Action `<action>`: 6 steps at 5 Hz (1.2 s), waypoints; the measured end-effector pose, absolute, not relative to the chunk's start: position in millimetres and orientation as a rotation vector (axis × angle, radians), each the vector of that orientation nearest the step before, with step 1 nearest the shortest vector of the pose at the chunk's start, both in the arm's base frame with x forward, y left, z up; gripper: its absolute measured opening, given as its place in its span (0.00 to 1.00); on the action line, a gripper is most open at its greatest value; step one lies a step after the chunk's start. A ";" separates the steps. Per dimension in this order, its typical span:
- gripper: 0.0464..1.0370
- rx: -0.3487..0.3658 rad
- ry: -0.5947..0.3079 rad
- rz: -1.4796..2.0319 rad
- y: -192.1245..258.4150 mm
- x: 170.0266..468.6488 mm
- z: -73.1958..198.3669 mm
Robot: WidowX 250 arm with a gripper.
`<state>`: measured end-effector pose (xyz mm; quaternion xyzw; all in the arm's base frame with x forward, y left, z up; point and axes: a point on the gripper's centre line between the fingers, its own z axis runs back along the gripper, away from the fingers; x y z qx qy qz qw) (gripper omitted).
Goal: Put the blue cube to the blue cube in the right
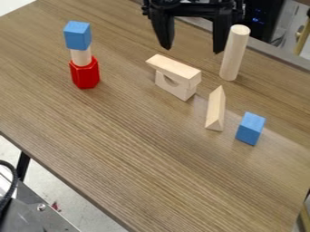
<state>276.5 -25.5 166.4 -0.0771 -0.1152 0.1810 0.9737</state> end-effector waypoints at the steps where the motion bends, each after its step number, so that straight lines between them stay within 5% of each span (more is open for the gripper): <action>1: 0.96 -0.150 -0.204 0.367 -25.9 274.6 159.0; 4: 0.96 -0.017 -0.151 0.657 7.7 259.2 170.7; 6: 0.96 -0.052 -0.226 0.949 46.6 250.4 164.2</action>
